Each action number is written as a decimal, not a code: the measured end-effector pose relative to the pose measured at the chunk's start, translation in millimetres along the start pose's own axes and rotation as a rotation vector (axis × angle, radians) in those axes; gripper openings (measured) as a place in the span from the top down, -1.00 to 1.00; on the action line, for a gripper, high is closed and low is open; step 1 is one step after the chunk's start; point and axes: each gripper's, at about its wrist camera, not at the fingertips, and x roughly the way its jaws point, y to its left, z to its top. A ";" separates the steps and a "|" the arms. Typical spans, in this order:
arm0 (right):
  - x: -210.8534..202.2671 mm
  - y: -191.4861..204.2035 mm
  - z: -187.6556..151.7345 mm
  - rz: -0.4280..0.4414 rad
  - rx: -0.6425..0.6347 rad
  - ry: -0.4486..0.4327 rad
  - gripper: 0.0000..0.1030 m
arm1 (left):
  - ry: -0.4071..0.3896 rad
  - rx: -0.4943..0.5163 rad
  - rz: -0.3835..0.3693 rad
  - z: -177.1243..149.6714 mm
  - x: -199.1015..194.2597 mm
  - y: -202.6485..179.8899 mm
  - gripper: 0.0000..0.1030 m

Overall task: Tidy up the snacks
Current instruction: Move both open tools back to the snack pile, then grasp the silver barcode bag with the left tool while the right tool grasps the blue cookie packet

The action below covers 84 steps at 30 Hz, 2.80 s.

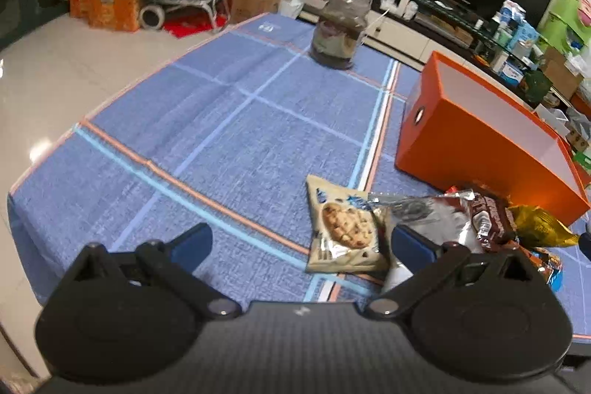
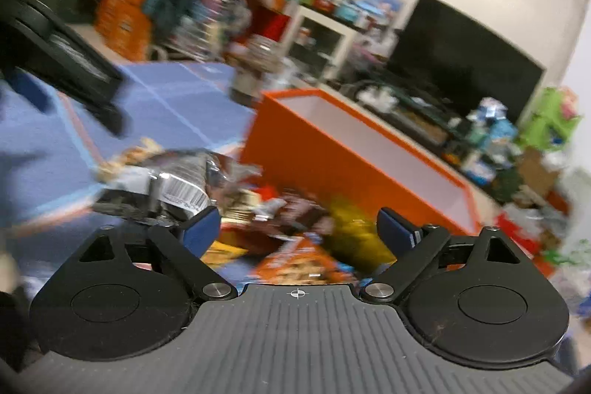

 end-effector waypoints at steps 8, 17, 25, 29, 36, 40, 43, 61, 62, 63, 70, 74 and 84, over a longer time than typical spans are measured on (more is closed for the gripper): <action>-24.5 -39.4 -4.9 -0.049 0.153 -0.031 -0.71 | -0.037 0.112 -0.046 -1.2 3.7 -30.2 -0.99; -39.9 -101.4 -77.1 -0.088 0.321 0.124 -0.71 | -0.007 0.086 -0.065 1.9 14.2 -35.6 -0.99; -15.0 -169.4 -93.8 -0.026 0.479 0.105 -0.69 | -0.003 0.107 -0.141 2.6 18.2 -53.4 -0.99; 32.4 -187.9 -103.5 0.109 0.595 0.207 -0.14 | 0.025 0.118 -0.144 -0.1 23.2 -57.8 -0.99; 57.1 -185.9 -109.3 0.155 0.562 0.233 -0.14 | 0.030 0.166 -0.179 1.1 24.9 -57.3 -0.99; 69.9 -187.1 -113.6 0.182 0.555 0.260 -0.26 | 0.035 0.171 -0.182 2.5 27.6 -55.6 -0.99; 72.8 -190.3 -110.2 0.183 0.552 0.252 -0.42 | 0.036 0.145 -0.195 5.6 26.6 -54.1 -0.99; 90.8 -188.7 -110.9 0.228 0.489 0.350 -0.32 | 0.062 0.215 -0.155 -1.1 40.6 -82.2 -0.46; 89.8 -184.7 -109.4 0.213 0.471 0.353 -0.29 | 0.074 0.200 -0.171 -0.7 43.0 -81.7 -0.46; 88.5 -181.2 -107.9 0.206 0.460 0.354 -0.30 | 0.082 0.190 -0.175 -0.6 45.2 -81.1 -0.46; 86.8 -172.4 -101.9 0.167 0.416 0.358 -0.11 | 0.105 0.196 -0.161 -4.1 52.0 -83.0 -0.33; 83.6 -171.3 -101.0 0.159 0.422 0.364 -0.04 | 0.089 0.224 -0.132 -5.7 47.2 -87.5 -0.24; 76.7 -155.1 -87.0 0.044 0.362 0.387 0.06 | 0.012 0.315 -0.051 -8.0 32.3 -103.1 -0.18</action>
